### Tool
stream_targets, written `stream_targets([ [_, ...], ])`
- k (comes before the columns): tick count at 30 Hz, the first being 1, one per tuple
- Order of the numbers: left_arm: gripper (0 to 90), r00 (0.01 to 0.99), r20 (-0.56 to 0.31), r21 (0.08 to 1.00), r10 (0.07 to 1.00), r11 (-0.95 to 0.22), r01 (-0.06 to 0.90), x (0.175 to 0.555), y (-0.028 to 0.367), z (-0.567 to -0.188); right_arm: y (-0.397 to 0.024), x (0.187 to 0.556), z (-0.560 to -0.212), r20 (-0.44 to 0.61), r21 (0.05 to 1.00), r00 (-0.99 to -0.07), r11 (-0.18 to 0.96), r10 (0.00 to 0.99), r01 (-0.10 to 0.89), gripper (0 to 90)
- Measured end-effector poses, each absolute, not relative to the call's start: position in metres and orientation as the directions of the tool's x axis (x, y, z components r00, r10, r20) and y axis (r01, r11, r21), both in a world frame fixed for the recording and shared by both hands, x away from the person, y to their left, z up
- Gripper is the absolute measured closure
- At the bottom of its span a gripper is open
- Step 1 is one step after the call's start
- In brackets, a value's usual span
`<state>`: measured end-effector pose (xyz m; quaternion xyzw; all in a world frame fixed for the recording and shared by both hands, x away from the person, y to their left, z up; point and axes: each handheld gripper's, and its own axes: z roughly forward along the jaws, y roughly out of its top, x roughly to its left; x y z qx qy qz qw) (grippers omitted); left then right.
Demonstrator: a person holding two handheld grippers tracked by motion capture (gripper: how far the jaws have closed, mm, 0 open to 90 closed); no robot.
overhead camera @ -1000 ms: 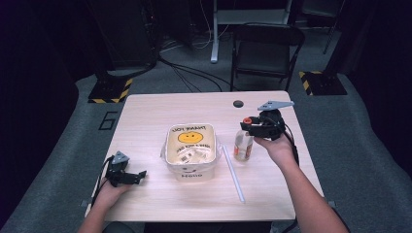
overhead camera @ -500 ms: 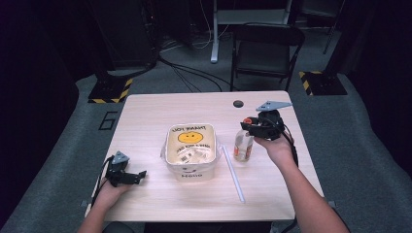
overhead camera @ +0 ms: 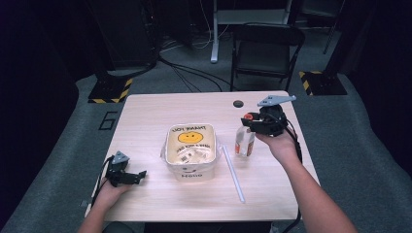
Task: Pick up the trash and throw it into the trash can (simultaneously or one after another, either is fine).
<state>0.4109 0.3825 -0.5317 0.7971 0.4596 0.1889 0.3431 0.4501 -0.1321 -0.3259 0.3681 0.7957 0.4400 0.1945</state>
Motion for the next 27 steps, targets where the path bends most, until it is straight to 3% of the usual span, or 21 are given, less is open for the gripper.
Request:
stream_targets([
  [27, 0.4, 0.508, -0.013, 0.720, 0.861, -0.344, 0.603, 0.411, 0.383, -0.532, -0.122, 0.441, -0.272, -0.015, 0.853, -0.686, 0.367, 0.727, 0.370, 62.1],
])
